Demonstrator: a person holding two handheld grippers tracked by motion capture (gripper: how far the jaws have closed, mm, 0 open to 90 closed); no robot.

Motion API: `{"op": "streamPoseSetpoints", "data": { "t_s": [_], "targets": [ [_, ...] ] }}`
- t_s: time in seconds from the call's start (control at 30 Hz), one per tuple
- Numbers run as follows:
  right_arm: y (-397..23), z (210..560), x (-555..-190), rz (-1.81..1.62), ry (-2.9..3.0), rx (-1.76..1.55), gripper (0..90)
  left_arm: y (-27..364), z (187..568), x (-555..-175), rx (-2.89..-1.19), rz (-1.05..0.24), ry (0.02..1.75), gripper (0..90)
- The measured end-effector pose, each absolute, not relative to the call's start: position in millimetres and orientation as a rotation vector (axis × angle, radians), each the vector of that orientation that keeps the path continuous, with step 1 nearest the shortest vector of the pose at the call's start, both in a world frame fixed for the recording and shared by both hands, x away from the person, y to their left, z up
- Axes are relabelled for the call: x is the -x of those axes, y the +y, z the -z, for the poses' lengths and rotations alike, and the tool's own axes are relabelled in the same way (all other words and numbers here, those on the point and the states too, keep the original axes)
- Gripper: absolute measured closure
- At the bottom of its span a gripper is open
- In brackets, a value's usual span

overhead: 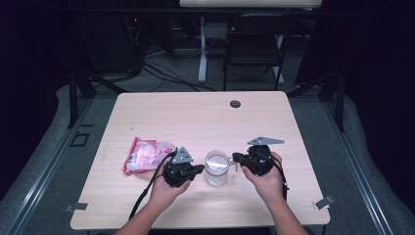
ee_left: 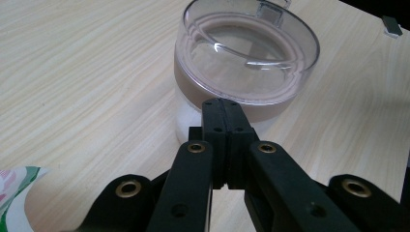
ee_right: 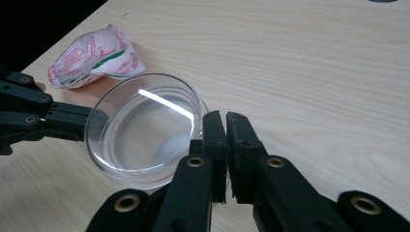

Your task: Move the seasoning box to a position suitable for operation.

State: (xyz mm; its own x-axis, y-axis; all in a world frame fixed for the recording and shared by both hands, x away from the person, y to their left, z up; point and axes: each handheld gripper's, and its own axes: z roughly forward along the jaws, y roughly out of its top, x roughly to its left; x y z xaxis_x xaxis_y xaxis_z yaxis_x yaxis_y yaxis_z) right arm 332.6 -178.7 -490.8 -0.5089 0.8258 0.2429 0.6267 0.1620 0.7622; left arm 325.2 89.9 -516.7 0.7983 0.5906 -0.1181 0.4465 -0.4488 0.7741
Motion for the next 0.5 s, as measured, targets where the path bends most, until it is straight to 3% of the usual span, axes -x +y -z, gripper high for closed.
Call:
{"op": "streamPoseSetpoints", "data": {
  "t_s": [0.5],
  "targets": [
    [-181.1, 494.2, -331.6, -1.305, 2.184, -1.424, 87.4, 93.2, 509.6, -326.5, -2.075, -0.199, 0.751, 90.0]
  ]
}}
